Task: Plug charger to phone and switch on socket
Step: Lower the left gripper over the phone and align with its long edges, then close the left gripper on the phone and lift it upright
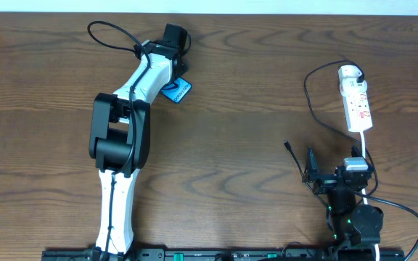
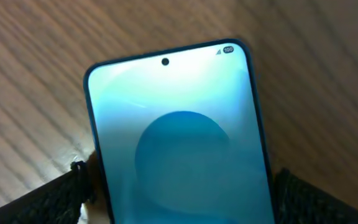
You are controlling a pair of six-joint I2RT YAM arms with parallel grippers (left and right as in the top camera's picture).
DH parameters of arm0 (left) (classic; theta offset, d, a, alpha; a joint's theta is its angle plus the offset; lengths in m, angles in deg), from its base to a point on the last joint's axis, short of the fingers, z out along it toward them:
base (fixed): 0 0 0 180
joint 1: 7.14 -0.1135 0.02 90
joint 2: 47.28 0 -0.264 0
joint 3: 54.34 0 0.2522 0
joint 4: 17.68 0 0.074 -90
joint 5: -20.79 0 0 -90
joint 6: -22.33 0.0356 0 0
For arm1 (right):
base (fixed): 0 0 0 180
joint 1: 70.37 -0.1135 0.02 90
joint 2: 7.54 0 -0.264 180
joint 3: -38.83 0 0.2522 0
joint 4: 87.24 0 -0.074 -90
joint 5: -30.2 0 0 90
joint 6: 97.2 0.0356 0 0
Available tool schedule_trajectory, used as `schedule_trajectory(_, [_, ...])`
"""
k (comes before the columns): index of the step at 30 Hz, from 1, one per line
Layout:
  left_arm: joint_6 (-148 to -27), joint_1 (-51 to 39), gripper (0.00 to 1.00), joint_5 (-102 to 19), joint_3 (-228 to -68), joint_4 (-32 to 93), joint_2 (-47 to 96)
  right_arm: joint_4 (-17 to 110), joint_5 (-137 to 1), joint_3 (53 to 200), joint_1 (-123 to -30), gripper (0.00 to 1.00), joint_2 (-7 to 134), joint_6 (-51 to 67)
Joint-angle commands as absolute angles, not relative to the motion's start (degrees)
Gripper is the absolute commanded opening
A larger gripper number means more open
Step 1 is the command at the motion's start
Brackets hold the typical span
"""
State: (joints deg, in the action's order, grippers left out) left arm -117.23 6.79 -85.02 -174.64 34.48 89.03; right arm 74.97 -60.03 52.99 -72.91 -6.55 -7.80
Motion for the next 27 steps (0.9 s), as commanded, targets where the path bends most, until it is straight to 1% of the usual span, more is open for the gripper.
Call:
schedule_trajectory(1, [-118.3,6.8,0.92,-80.4,-172.4,38.0,94.3,74.7,-60.0,52.9,-72.6,0.99,-6.8,-7.4])
schedule_trajectory(4, [-115.4,6.8,0.9,-80.3,-172.4,39.4,94.3,74.7,-60.0,52.9,-72.6,0.99,-6.8,-7.4])
schedule_trajectory(7, [-112.5,6.8,0.85,-80.3,-172.4,40.7,94.3,74.7,-60.0,52.9,-72.6,0.99,-6.8,-7.4])
schedule_trajectory(10, [-109.7,6.8,0.84,-80.3,-172.4,41.8,94.3,74.7,-60.0,52.9,-72.6,0.99,-6.8,-7.4])
schedule_trajectory(15, [-109.7,6.8,0.82,-79.9,-172.4,45.8,94.3,74.7,-60.0,52.9,-72.6,0.99,-6.8,-7.4])
schedule_trajectory(17, [-109.6,6.8,0.79,-79.3,-172.4,46.7,94.3,74.7,-60.0,52.9,-72.6,0.99,-6.8,-7.4])
schedule_trajectory(23, [-108.1,6.8,0.79,-74.7,-172.4,47.1,94.3,74.7,-60.0,52.9,-72.6,0.99,-6.8,-7.4])
schedule_trajectory(27, [-105.6,6.8,0.79,-68.3,-172.4,48.0,94.3,74.7,-60.0,52.9,-72.6,0.99,-6.8,-7.4])
